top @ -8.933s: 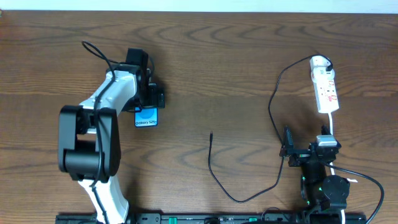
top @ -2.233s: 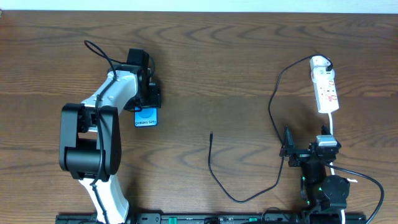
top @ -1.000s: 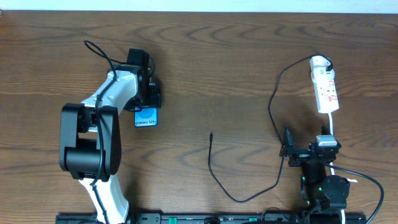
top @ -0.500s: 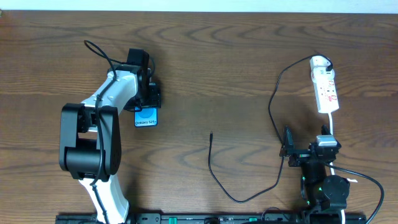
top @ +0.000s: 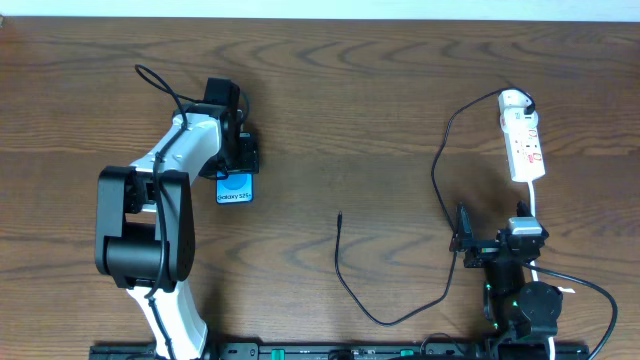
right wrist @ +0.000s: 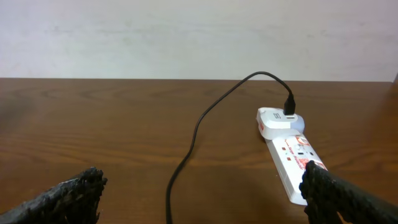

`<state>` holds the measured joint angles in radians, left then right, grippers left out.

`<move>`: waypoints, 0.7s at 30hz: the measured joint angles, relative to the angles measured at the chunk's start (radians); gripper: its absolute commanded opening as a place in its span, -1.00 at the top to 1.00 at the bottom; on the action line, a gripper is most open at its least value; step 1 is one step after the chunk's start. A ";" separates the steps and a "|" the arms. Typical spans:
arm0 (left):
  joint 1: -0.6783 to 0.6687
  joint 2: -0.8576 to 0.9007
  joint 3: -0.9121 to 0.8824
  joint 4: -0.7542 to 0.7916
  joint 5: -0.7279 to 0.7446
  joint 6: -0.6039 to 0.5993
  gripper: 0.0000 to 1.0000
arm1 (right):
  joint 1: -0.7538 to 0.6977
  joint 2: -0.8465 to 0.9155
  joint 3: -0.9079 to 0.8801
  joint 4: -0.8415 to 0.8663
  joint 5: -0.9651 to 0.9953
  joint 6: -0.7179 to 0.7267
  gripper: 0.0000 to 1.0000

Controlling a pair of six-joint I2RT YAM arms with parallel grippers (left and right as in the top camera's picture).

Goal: Plug charger to phone and switch on socket
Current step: 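Lift the phone with the left gripper and tilt it upright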

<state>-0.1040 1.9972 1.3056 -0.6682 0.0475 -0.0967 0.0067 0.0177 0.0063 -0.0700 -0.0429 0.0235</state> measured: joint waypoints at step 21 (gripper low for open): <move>0.000 -0.097 0.000 0.000 -0.002 0.000 0.85 | 0.000 0.000 0.000 0.000 0.000 0.000 -0.99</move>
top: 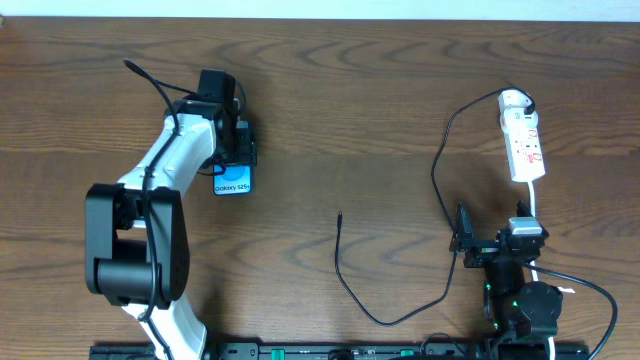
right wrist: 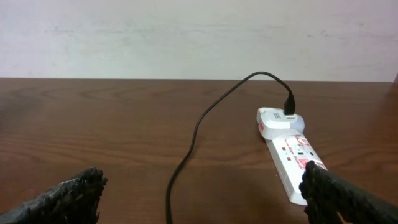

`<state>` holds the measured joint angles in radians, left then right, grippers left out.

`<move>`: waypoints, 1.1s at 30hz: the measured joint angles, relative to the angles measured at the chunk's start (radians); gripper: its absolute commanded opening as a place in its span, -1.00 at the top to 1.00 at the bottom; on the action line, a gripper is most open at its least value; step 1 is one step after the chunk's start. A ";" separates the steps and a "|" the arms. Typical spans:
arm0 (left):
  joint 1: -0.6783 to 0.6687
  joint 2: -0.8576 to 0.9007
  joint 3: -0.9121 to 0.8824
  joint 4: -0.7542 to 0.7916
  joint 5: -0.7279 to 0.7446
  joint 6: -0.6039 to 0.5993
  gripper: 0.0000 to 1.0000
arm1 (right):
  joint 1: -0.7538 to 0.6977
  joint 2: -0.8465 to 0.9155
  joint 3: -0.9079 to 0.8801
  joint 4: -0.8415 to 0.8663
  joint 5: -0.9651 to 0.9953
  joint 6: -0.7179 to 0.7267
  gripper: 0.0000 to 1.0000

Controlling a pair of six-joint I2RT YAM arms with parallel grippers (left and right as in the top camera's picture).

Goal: Plug charger to phone and switch on socket
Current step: 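Lift the phone with the left gripper and tilt it upright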

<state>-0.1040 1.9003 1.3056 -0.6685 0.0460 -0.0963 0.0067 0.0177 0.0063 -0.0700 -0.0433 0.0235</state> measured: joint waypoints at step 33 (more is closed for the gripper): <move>0.000 -0.197 0.000 -0.047 0.293 -0.040 0.85 | 0.000 0.000 0.000 0.000 0.000 0.000 -0.99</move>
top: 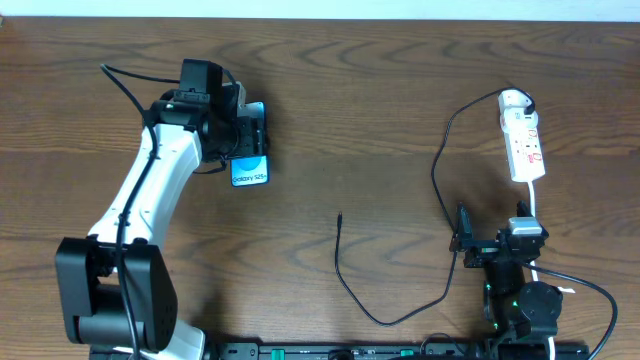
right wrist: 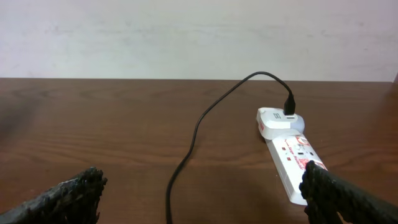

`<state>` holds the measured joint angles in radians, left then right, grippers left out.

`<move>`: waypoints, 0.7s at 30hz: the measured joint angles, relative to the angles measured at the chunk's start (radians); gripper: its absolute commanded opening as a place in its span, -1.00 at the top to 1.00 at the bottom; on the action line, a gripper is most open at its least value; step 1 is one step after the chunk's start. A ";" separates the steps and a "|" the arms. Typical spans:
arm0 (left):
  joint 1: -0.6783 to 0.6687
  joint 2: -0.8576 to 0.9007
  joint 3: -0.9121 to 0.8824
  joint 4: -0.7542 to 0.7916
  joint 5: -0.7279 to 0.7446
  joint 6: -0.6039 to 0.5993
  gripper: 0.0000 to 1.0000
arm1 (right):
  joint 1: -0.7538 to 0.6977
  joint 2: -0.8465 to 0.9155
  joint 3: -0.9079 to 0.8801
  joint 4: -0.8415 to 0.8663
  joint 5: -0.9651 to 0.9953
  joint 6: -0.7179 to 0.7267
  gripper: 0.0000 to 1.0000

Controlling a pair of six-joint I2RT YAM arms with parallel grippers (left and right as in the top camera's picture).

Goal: Plug charger to phone and switch on socket
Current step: 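Lift the phone with the left gripper and tilt it upright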

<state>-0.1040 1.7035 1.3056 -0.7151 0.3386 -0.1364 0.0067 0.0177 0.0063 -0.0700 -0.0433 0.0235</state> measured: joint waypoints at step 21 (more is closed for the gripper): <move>0.121 0.000 0.000 0.092 0.620 -0.285 0.86 | 0.000 0.001 0.000 0.000 0.000 0.000 -0.98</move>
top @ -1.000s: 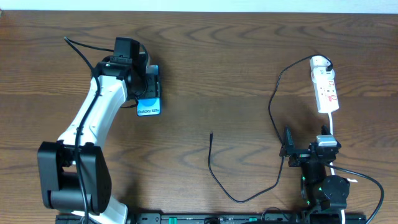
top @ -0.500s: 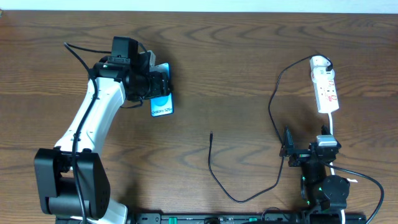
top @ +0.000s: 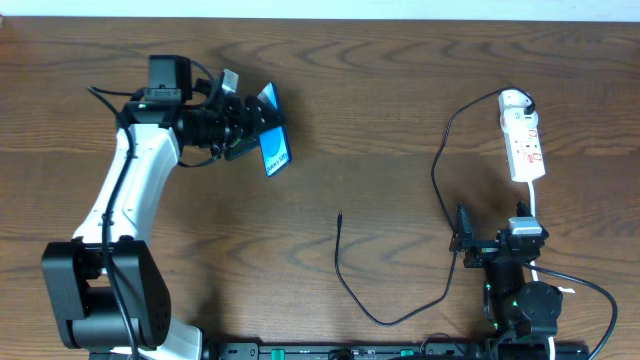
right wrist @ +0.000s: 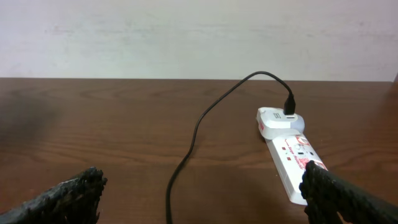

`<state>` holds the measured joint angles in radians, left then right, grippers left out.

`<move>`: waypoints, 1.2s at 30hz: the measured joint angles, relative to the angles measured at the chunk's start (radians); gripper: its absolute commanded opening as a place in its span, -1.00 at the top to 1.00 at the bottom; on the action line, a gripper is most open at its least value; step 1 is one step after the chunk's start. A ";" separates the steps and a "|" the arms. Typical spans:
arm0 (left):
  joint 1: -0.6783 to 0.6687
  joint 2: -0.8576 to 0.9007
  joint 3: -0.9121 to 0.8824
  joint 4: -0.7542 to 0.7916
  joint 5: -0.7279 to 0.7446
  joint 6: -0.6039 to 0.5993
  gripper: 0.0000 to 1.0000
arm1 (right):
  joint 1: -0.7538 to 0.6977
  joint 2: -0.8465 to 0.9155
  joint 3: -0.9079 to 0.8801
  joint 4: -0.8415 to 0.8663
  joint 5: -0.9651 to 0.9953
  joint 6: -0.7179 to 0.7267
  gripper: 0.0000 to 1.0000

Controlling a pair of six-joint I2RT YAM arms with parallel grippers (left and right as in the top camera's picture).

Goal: Plug charger to phone and switch on socket
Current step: 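Lift the phone with the left gripper and tilt it upright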

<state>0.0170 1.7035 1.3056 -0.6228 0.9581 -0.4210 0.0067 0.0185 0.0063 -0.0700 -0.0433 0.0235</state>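
Observation:
A blue-screened phone point(top: 272, 148) is tilted up off the table, with my left gripper point(top: 248, 128) shut on its upper end at the far left. The black charger cable point(top: 437, 170) runs from a white adapter point(right wrist: 278, 119) in the white socket strip point(top: 524, 140) down to a loose plug tip point(top: 340, 214) at mid table. My right gripper point(right wrist: 202, 199) rests open at the near right, its fingers point(right wrist: 62, 198) spread wide, the strip point(right wrist: 292, 162) just beyond its right finger.
The brown wooden table point(top: 380, 90) ends at a pale wall point(right wrist: 186, 37) behind the strip. A white lead point(top: 533, 200) runs from the strip toward the right arm's base. The left arm reaches along the table's left side.
My left gripper has carried the phone rightward and lifted it, tilting it from flat to edge-up. The right arm, cable and strip are unchanged.
First the phone lay flat at the left under my left gripper. It then sat slightly farther back, then farther right, still in the gripper. Now it is raised and tilted, nearer mid table. The right gripper stayed open throughout.

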 measured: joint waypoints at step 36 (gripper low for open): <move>0.070 0.000 0.000 0.212 0.329 -0.793 0.86 | 0.000 0.001 0.000 0.000 0.000 0.000 -0.98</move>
<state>0.0872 1.7035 1.3056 -0.4110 1.2873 -1.2137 0.0067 0.0193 0.0063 -0.0700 -0.0429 0.0235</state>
